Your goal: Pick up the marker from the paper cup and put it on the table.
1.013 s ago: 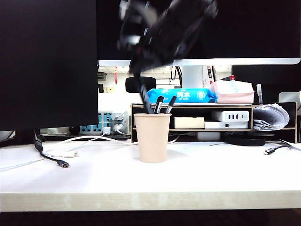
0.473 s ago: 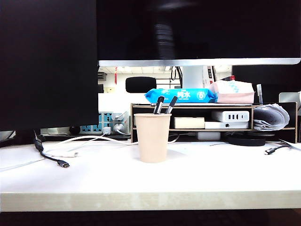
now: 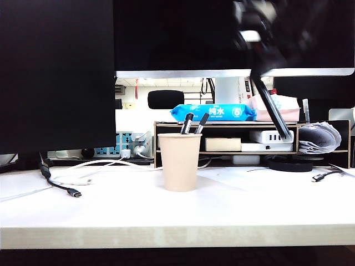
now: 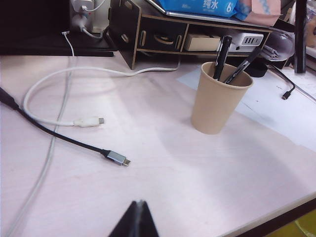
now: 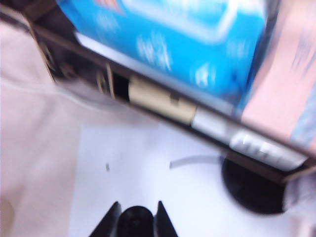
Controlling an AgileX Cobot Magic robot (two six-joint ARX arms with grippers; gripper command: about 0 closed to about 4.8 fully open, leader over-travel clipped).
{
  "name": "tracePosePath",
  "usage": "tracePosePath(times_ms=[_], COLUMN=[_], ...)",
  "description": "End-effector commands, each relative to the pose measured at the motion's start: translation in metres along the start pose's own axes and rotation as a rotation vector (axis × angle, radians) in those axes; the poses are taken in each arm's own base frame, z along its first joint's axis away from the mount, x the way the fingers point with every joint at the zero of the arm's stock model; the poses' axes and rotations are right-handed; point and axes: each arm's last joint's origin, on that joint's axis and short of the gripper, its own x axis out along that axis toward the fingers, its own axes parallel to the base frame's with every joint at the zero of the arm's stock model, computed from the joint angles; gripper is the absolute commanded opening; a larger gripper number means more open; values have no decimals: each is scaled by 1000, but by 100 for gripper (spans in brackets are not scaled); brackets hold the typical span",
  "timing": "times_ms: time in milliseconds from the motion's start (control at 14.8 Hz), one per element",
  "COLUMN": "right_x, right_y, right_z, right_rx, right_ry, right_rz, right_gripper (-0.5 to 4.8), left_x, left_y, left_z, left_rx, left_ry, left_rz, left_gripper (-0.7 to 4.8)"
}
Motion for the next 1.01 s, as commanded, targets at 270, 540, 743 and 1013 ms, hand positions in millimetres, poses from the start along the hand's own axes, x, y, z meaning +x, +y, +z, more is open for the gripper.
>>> tracePosePath(times_ms=[270, 540, 743, 1013], right_x=[62, 86, 114, 133], right_y=[-5, -14, -19, -18], right_z=[-22, -1, 10, -1], right_rx=[63, 63, 75, 73], right_ry=[334, 396, 516, 675], right_rz=[164, 172, 194, 232], right_gripper=[48, 49, 50, 54], left_x=[0, 0, 0, 0], left_y=[0, 0, 0, 0], left_z=[-2, -2, -2, -2], left_rx=[3, 2, 2, 2], left_ry=[15, 16, 16, 16], left_rz=[-2, -2, -2, -3], left_gripper=[-5, -5, -5, -5])
